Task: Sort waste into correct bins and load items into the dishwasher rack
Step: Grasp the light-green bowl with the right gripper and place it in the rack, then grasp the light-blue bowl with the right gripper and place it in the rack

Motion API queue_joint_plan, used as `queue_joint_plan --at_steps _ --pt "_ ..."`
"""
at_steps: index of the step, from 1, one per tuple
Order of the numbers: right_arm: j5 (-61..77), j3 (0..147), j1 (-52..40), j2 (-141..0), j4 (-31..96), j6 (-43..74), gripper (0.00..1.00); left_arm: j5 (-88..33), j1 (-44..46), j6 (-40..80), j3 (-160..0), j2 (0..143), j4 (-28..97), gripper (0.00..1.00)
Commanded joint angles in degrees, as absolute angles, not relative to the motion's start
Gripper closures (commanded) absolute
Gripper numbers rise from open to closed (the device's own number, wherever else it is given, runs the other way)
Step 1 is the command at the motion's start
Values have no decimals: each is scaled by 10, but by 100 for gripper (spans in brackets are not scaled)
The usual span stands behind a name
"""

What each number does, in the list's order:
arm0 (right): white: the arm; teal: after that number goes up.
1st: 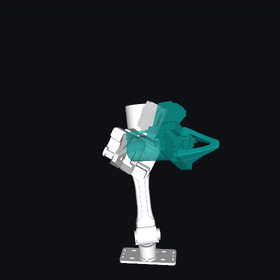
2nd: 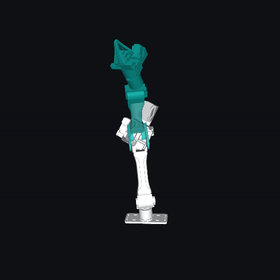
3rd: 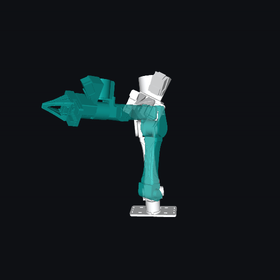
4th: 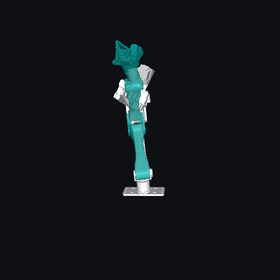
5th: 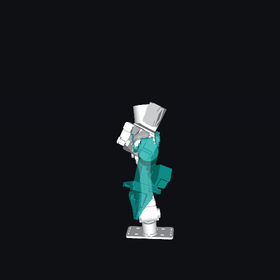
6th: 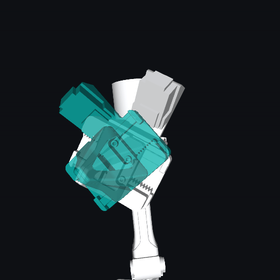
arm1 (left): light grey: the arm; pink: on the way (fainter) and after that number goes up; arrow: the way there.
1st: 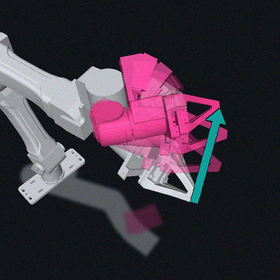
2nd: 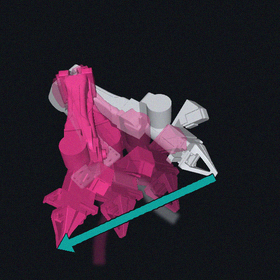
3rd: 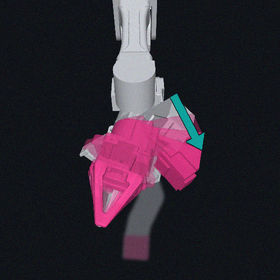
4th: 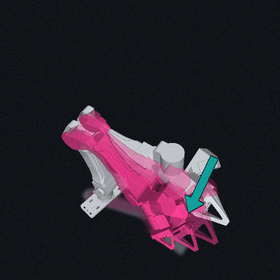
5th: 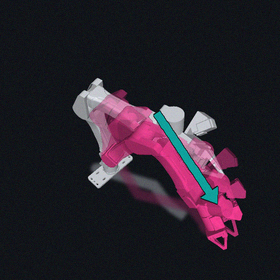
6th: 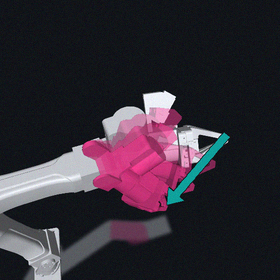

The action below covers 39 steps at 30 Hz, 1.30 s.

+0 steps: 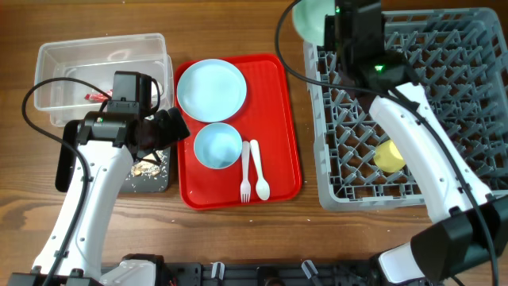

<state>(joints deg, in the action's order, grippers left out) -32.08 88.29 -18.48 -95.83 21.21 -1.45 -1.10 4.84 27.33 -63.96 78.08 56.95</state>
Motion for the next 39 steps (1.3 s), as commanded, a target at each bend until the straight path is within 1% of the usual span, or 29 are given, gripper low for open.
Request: queue_joint_plan --at_steps 1,2,4,7,12,16,22,23,24,26,27,28,29,30,31,33,34,35,36,37,39 --pt "-461 884 -160 -998 136 -238 96 -1 45 279 -641 777 566 4" --pt "-498 884 -158 -1018 109 -256 96 -1 45 279 -641 777 564 4" --pt "-587 884 -158 -1059 64 -253 96 -1 45 279 -641 777 563 4" --pt "-659 884 -158 -1126 36 -246 96 -1 45 279 -641 777 564 4" --pt "-686 884 -165 -1198 39 -221 96 -1 45 279 -641 777 564 4" --pt "-675 884 -187 -1206 69 -192 96 -1 45 279 -641 777 563 4" --pt "-643 882 -206 -1206 217 -66 95 -1 45 279 -641 777 563 4" --pt "-639 882 -212 -1204 245 -33 79 -1 45 279 -641 777 563 4" --pt "-629 882 -218 -1200 263 -23 66 -1 45 279 -641 777 563 4" --pt "-555 882 -229 -1166 303 -24 38 -1 45 279 -641 777 562 4" --pt "-506 882 -232 -1143 321 -24 29 -1 45 279 -641 777 562 4" --pt "-428 882 -232 -1107 342 -25 22 -1 45 279 -641 777 562 4" --pt "-377 882 -232 -1084 356 -25 19 -1 45 279 -641 777 562 4" --pt "-317 882 -234 -1063 366 -24 19 -1 45 279 -641 777 562 4" --pt "-153 882 -239 -1022 383 -24 19 1 45 279 -641 777 564 4" --pt "69 882 -242 -997 386 -18 19 18 34 279 -641 777 572 4" --pt "153 882 -244 -996 385 24 19 18 21 279 -641 776 576 4" --pt "189 882 -247 -1000 389 58 20 18 -3 279 -641 776 585 3" --pt "226 876 -259 -1010 405 88 21 16 -49 284 -641 773 594 2" --pt "235 873 -270 -1019 420 91 21 8 -76 295 -641 773 596 0" --pt "236 859 -297 -1037 440 92 22 -15 -124 294 -641 774 597 0"
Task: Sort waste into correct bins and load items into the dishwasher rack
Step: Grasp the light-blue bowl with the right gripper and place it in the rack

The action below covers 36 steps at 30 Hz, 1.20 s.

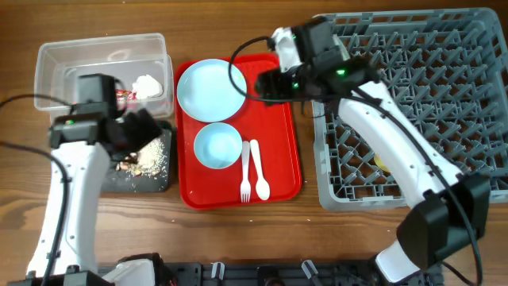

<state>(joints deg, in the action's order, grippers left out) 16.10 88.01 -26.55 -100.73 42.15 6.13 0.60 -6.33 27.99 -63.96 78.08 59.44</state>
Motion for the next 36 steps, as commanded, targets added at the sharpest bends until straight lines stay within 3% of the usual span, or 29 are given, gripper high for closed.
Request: queue_joint_plan --at_steps 1,8,9,13,17,20,24,25,27,30,36 --pt "223 848 -312 -1047 444 106 22 -21 -136 294 -641 774 597 0" --pt "147 835 -385 -1158 449 190 41 -21 -156 294 -641 774 606 0" --pt "125 835 -388 -1169 446 210 48 -21 -156 294 -641 774 609 0" --pt "86 838 -388 -1173 426 244 96 -21 -156 294 -641 774 610 0" --pt "7 866 -364 -1121 429 224 96 -21 -156 294 -641 774 610 0" --pt "-147 874 -319 -1018 415 193 96 -21 -156 294 -641 774 609 0" --pt "-400 874 -240 -930 325 2 95 -21 -156 294 -641 774 609 0" --pt "-497 874 -205 -927 262 -100 96 -21 -156 294 -641 774 609 0" --pt "-590 873 -162 -940 168 -195 96 -21 -156 294 -641 774 609 0" --pt "-698 873 -113 -981 73 -256 96 -21 -156 294 -641 774 609 0" --pt "-732 873 -84 -1107 69 -269 96 -21 -156 295 -641 774 609 0"
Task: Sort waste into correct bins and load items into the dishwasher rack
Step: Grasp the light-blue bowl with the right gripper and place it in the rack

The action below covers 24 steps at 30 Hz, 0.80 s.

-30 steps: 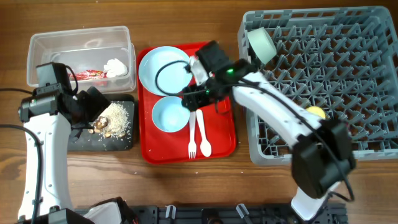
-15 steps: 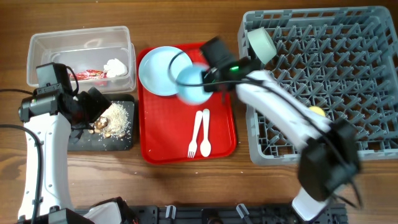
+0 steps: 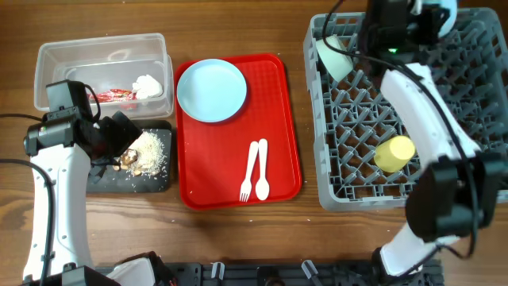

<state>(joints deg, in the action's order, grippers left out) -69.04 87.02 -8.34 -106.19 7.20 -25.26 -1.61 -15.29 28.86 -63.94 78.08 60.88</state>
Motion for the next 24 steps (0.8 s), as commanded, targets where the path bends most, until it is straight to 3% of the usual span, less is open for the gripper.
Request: queue_joint_plan --at_steps 1,14,18,20,22,24 --pt "-746 873 -84 -1134 69 -269 96 -21 -156 295 -641 774 609 0" --pt "-700 812 -135 -1183 78 -219 93 -21 -156 295 -641 774 607 0" --pt "-708 811 -161 -1177 88 -187 80 -21 -156 295 -641 774 607 0" --pt "-676 811 -175 -1146 117 -148 64 -21 -156 294 -641 774 607 0" --pt "-574 811 -178 -1094 176 -109 39 -21 -156 294 -641 774 607 0" --pt "-423 811 -178 -1030 252 -88 29 -21 -156 294 -641 774 607 0"
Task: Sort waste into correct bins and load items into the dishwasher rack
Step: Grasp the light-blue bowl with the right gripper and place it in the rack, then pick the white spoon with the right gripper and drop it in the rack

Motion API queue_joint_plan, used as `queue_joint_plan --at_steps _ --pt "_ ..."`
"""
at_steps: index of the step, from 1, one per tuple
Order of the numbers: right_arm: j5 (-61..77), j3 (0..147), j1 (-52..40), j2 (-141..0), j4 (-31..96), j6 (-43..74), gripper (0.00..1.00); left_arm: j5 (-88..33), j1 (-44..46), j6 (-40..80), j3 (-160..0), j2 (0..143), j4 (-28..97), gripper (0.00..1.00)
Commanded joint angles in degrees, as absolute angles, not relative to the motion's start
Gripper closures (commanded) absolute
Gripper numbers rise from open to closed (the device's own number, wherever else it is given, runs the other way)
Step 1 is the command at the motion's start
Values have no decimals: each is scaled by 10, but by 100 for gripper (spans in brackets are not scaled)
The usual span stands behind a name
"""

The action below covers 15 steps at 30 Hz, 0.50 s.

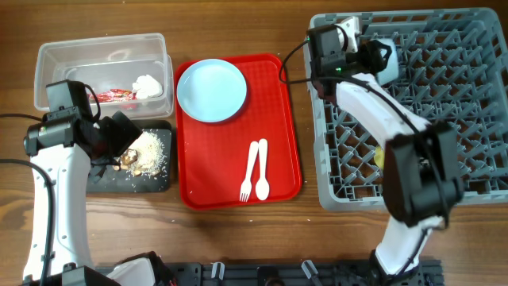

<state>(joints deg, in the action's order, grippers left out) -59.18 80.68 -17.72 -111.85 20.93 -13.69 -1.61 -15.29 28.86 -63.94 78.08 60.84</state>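
Note:
My right gripper (381,57) is over the back left corner of the grey dishwasher rack (452,119), shut on a small pale blue bowl (382,52). Its arm hides most of a yellow cup (381,157) in the rack. A blue plate (211,90), a white fork (249,171) and a white spoon (262,179) lie on the red tray (282,119). My left gripper (121,133) hangs open at the left edge of the black tray (151,179), which holds food scraps (147,151).
A clear bin (103,52) at the back left holds a red wrapper (115,95) and a crumpled white tissue (148,83). Cables loop beside both arms. Bare wood runs along the table's front edge.
My right gripper has moved from the rack's back edge, left and down to its back left corner, with the bowl still in it. The left arm has not moved.
At first both bowl and plate sat on the red tray, with my right gripper holding a green bowl at the rack. Then the right gripper reached over the tray while a tissue appeared in the bin. Later the small bowl was off the tray and is now at the rack.

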Motion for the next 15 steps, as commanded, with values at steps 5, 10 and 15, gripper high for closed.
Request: queue_joint_plan --at_steps 5,10,15 --pt "67 811 -185 -901 405 36 25 -21 -156 294 -641 774 607 0" --pt "124 794 -280 -935 553 133 24 -21 -156 294 -641 774 606 0" --pt "65 707 -393 -973 509 230 23 -21 -156 294 -641 774 605 0"
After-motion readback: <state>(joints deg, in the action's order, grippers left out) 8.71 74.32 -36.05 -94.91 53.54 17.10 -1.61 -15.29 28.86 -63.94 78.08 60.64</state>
